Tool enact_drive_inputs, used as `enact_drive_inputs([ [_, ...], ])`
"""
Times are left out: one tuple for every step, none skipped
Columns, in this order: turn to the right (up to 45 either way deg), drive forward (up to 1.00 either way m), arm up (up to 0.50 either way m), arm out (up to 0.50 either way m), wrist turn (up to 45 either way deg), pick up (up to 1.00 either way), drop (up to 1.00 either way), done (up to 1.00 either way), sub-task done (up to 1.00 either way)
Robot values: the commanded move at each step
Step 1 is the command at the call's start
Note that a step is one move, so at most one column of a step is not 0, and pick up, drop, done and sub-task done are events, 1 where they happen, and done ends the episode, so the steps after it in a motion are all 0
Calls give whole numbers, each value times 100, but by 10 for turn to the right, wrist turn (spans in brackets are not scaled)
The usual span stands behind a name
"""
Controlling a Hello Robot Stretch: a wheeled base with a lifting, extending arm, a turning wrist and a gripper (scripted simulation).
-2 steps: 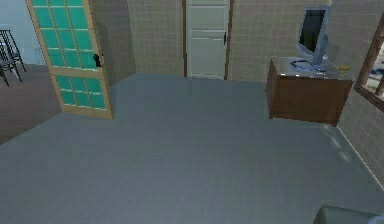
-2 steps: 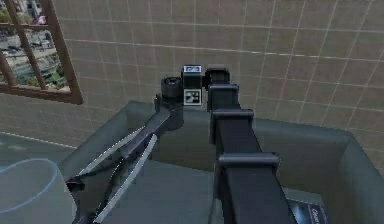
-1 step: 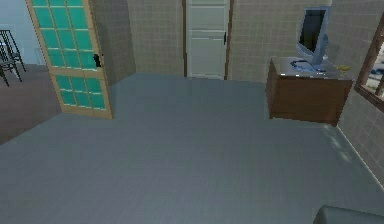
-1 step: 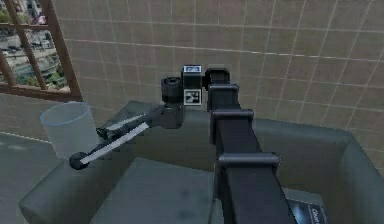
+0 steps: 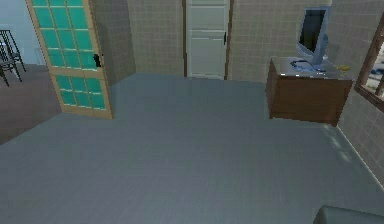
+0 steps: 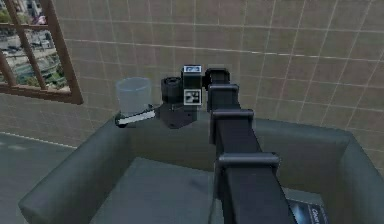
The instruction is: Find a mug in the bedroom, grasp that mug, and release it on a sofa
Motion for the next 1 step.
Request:
enact_drive_inputs([
  [0,0,0,0,450,0,0,0,0],
])
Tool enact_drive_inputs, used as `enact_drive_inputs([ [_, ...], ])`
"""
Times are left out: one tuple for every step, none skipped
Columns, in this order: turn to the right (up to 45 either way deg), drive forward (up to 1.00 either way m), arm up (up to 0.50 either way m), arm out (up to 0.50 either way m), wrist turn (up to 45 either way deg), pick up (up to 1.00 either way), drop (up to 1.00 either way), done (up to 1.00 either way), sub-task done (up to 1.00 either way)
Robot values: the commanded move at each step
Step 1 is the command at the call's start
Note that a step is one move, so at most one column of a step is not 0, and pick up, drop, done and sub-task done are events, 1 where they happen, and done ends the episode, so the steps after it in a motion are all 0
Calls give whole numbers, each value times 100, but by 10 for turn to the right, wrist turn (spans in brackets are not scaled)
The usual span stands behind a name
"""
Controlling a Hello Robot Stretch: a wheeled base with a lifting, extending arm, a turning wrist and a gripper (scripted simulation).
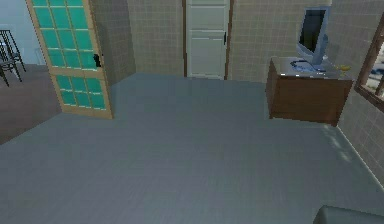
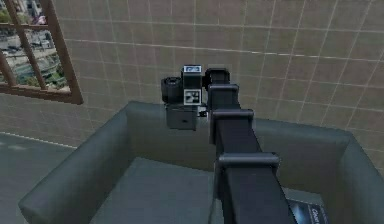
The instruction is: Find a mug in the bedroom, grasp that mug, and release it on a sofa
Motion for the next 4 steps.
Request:
enact_drive_inputs([
  [0,0,0,0,30,0,0,0,0],
  [0,0,-36,0,0,0,0,0,0],
  [0,0,-32,0,0,0,0,0,0],
  [0,0,0,0,0,0,100,0,0],
])
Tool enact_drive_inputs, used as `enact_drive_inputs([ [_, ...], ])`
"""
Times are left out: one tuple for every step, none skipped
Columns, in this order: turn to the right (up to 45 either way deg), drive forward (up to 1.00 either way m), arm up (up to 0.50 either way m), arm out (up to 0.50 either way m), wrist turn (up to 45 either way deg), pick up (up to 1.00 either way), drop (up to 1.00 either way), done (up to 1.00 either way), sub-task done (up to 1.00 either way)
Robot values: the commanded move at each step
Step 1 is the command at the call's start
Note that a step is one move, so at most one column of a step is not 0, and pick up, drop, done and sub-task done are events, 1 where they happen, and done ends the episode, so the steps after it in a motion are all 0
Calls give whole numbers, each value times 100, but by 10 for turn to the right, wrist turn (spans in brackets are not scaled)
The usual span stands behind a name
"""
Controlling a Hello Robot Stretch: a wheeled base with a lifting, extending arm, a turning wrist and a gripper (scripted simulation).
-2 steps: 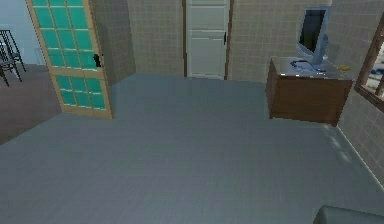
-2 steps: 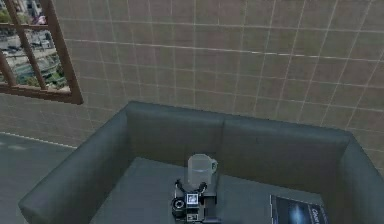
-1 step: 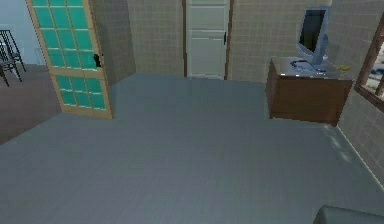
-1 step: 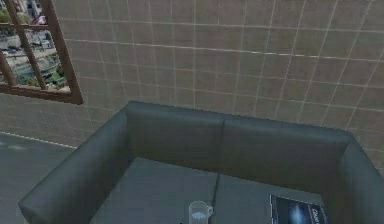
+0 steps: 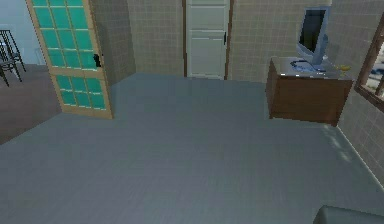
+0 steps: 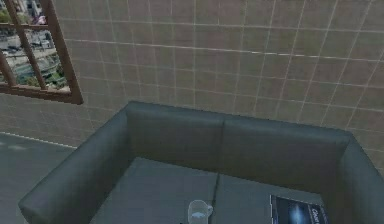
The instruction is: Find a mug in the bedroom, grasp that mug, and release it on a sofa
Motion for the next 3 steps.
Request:
enact_drive_inputs([
  [0,0,10,0,0,0,0,0,0],
  [0,0,0,-8,0,0,0,0,0],
  [0,0,0,0,0,0,0,100,0],
])
